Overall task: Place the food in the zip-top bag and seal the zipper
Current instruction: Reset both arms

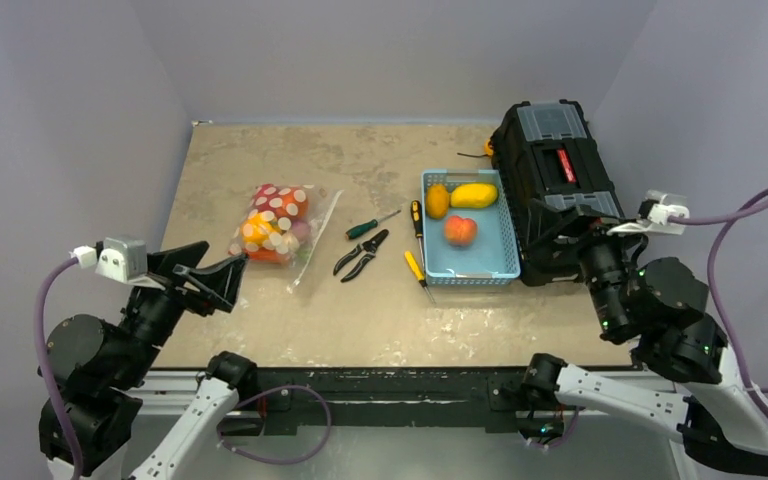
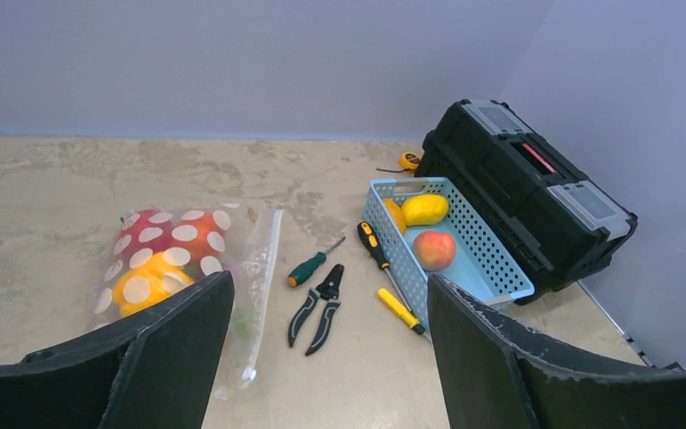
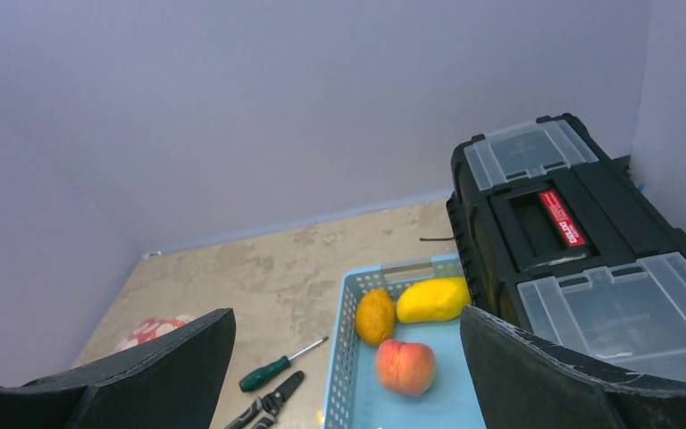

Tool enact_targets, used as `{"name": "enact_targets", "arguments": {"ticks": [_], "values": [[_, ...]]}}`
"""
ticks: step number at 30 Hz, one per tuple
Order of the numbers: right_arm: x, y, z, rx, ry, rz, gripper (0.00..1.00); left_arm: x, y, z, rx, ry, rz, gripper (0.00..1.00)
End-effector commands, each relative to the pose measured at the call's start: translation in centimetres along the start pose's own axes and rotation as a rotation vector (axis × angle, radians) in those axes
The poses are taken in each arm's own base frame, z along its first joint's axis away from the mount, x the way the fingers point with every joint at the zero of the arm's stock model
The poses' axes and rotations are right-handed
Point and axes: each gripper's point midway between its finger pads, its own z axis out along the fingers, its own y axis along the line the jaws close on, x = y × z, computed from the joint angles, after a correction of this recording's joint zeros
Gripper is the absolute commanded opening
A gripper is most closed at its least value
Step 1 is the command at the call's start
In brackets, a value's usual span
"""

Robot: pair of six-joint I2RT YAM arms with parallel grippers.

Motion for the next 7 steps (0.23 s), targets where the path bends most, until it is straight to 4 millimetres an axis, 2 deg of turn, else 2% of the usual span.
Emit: {"name": "enact_targets", "arguments": {"ticks": [1, 4, 7], "values": [[-0.9, -1.2, -0.5, 0.027, -0.018, 0.017, 0.99, 0.2, 0.1, 1.1, -0.013, 0.005, -0.029, 0.79], [-0.9, -1.0, -0.5, 0.009, -0.029, 0.022, 0.99, 1.0, 0.1, 1.3, -0.014, 0.040, -0.037, 0.78], [0.1, -0.9, -0.6, 0.007, 0.005, 0.005, 0.99, 1.4, 0.2, 1.4, -0.018, 0.049, -0.047, 0.78]]}}
